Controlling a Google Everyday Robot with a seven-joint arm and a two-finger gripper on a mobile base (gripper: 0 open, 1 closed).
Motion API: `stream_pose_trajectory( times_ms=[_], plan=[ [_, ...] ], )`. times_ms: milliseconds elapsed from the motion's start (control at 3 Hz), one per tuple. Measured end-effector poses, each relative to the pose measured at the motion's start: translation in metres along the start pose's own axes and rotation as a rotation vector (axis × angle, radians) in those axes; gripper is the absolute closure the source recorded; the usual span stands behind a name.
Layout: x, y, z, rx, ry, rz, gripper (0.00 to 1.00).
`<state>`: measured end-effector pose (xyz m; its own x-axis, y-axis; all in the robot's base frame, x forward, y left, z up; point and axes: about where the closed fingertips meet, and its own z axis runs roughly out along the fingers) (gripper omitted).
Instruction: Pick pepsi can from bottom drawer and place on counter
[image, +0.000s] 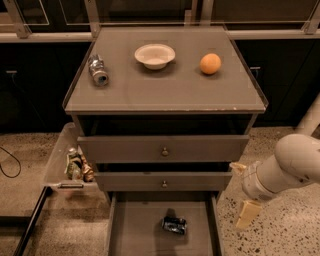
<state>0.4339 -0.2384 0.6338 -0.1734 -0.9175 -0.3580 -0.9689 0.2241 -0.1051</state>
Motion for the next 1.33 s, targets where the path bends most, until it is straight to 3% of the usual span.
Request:
stream_pose_trajectory(
  times_ms=[333, 667, 1333],
  plan=[
    [0.000, 0.002, 0.005, -0.003, -0.005, -0.001, 0.00],
    [0.011, 0.003, 0.042, -0.001, -0.024, 0.014, 0.00],
    [0.033, 0.001, 0.147, 0.043, -0.106, -0.042, 0.00]
  ],
)
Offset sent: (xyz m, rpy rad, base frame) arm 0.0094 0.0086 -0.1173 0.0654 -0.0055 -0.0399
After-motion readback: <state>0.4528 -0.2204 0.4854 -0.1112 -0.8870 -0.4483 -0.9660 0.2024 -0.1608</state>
